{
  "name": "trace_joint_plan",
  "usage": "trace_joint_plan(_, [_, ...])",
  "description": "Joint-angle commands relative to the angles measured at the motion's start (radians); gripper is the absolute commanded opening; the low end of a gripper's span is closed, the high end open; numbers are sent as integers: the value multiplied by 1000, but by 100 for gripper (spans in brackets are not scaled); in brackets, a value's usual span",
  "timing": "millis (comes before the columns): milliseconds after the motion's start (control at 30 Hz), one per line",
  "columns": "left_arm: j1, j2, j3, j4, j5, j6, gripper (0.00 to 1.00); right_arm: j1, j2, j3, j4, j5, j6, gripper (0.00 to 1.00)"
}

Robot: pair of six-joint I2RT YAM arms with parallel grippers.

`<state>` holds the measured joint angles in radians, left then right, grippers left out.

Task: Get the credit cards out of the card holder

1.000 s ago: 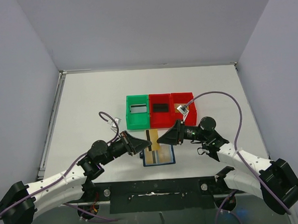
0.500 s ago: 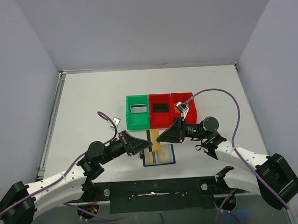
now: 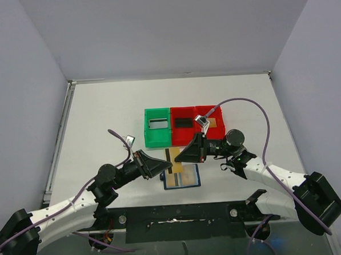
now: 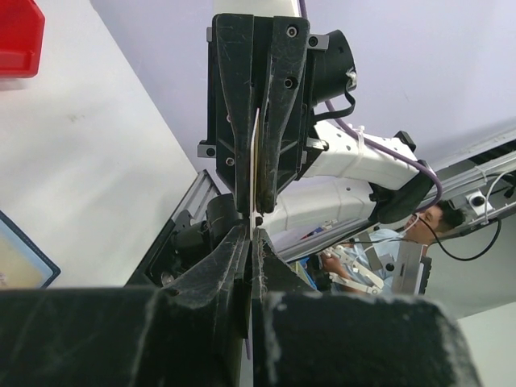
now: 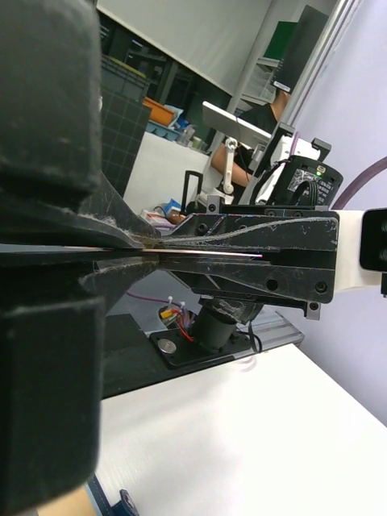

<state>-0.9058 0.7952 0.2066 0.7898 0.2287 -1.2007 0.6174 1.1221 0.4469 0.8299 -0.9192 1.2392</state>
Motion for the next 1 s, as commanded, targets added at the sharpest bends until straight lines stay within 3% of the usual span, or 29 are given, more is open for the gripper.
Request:
trace_joint_plan(0, [7,-31,-9,21,-15,3,0,10,-23,54,-35,28,-51,0])
trace_joint_plan(233, [10,-47,-6,-22,-33,11,0,7,-56,61,-100,51,-90,0])
trace_joint_plan(267, [9,-47,-4,-26,-34,9,6,6,-58,63,-104,52,-94,0])
trace_joint_plan(367, [10,-55,16,-86,-53,28,40,-8,-85,80,-173,62,-140,0])
trace_joint_plan(433, [9,-84,66,-314,-126,86,53,-48,-131,114,-322,101,-226,0])
trace_joint_plan(500, [5,-116,123,-555,-220,136,66,-80,-204,179,-550,197,-374,0])
trace_joint_plan(600, [10,-166,184,-821,-337,168,68,-93,-279,286,-903,461,-662,0])
trace_joint_plan(667, [11,-178,233,-954,-385,188,68,-94,-304,328,-1048,731,-808,0])
trace_joint_plan(767, [12,-168,285,-1087,-421,220,69,-94,-321,315,-1071,991,-1027,0])
trace_joint_plan(867, [11,-155,307,-1138,-422,230,69,-89,-306,284,-1026,1012,-1370,0])
trace_joint_plan(967, [12,-144,302,-1132,-409,230,70,-87,-237,301,-1007,1080,-1570,0])
